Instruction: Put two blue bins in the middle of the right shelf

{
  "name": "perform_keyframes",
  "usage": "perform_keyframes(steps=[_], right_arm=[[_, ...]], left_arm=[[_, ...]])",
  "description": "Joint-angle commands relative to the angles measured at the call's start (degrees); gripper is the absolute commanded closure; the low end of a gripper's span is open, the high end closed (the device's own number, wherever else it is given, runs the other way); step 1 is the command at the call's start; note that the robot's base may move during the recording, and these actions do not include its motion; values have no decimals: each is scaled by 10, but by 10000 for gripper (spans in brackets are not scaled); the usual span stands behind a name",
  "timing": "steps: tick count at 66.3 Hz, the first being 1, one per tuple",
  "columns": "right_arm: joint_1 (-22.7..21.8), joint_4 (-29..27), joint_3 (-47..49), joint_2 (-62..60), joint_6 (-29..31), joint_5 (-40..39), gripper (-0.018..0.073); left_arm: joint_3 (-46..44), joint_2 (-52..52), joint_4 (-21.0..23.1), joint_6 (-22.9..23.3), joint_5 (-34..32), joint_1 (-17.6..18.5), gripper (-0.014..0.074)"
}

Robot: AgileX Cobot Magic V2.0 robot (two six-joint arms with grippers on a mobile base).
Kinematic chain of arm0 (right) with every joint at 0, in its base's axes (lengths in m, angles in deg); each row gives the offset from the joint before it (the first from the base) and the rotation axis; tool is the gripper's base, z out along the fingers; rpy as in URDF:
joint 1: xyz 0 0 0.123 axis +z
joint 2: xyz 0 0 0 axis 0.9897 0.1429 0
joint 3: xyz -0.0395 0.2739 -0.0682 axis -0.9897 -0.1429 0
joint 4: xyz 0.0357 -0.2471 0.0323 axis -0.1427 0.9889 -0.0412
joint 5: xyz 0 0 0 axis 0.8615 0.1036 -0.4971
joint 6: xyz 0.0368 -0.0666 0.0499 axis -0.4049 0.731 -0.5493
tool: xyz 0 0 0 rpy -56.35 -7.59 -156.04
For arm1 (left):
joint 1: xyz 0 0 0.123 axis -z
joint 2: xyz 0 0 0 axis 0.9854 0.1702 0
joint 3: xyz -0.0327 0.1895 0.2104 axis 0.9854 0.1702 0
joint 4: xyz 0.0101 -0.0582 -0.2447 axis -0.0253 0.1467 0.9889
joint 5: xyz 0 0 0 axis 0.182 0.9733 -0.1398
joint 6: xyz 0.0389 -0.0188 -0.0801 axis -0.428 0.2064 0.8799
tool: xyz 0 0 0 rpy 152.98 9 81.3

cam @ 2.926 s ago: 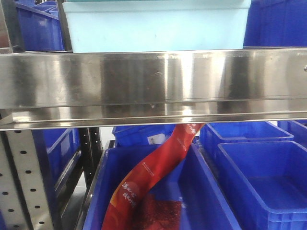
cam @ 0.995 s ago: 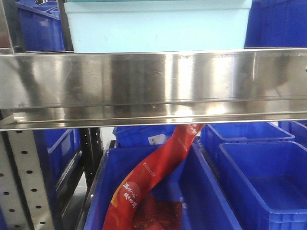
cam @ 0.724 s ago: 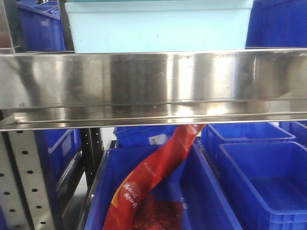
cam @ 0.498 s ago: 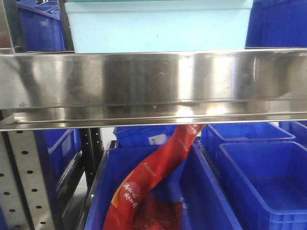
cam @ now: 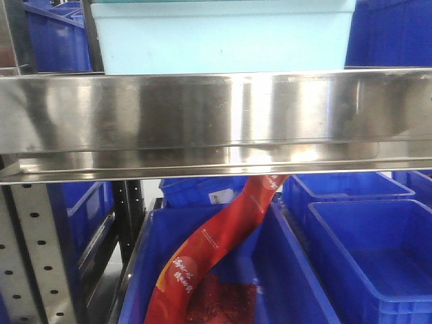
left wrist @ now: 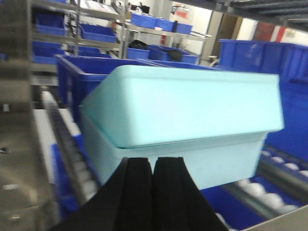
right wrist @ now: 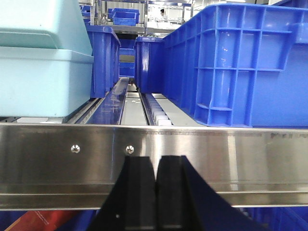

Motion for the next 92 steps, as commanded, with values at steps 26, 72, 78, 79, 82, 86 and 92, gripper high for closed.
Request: perform_keyframes(steps=[26,72,78,79,82,86,92], right_arm=[[-2,-3,-1,-2,-1,-10,725],[-2,-3,-1,-2,-1,-10,725],[-2,-3,-1,-2,-1,-10,725],[-2,-3,-1,-2,-1,-10,725],[-2,-3,-1,-2,-1,-10,725],[-2,-3,-1,-2,-1,-10,725],[-2,-3,-1,-2,-1,-10,725]], left_arm=[[279,-282,103,-188,-48,-152,707],[341,-359,103,-188,-21,-153,707],[341,-359,103,-188,-21,-153,707],[341,-359,103,-188,-21,-153,707],[341,-359,103,-188,-21,-153,707],[341,-359,103,-188,-21,-153,707],[341,-359,103,-188,-21,-153,707]])
